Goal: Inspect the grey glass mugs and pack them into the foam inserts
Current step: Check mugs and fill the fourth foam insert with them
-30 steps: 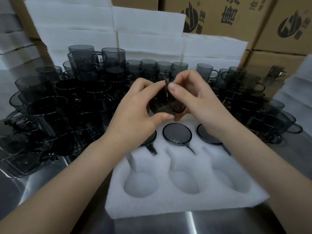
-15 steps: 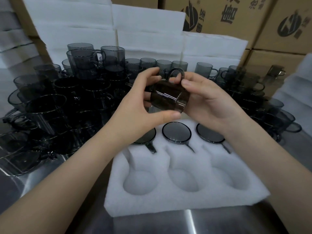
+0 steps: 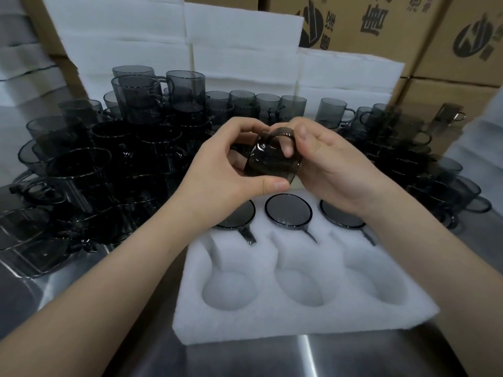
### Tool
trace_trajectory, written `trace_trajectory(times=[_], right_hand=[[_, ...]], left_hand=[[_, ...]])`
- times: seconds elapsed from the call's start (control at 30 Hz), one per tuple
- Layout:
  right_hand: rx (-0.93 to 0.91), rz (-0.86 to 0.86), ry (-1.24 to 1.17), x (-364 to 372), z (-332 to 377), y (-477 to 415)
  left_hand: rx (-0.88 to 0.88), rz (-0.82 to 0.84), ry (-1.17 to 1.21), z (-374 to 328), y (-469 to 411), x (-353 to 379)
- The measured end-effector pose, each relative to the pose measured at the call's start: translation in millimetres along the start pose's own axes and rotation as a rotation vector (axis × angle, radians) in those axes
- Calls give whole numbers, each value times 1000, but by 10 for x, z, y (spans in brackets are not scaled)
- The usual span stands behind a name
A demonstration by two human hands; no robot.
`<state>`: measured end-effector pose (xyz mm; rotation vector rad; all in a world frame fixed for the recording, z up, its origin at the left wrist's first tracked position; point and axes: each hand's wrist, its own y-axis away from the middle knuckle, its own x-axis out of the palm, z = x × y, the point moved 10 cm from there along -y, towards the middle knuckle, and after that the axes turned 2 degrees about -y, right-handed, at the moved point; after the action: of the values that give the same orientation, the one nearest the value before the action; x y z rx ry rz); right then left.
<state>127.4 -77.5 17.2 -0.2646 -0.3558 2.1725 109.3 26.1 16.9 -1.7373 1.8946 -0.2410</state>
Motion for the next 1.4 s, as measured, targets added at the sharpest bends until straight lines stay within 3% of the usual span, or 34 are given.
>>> trace_trajectory(times=[0.33, 0.53, 0.67, 0.9, 1.17, 1.4], right_hand=[[-56, -166, 487, -119, 119, 9], [-93, -202, 632, -88, 199, 22], [-12, -203, 599, -70, 115, 39], [3, -231, 484, -99, 73, 40], [76, -111, 200, -75, -72, 14], [75, -28, 111, -19, -99, 23]], left_hand=[[45, -131, -213, -1, 6, -92], [111, -169, -441, -87, 43, -100], [133, -157, -545, -156, 64, -60], [176, -201, -486, -176, 68, -122], [222, -235, -481, -224, 87, -159], [77, -228, -130, -51, 54, -207]])
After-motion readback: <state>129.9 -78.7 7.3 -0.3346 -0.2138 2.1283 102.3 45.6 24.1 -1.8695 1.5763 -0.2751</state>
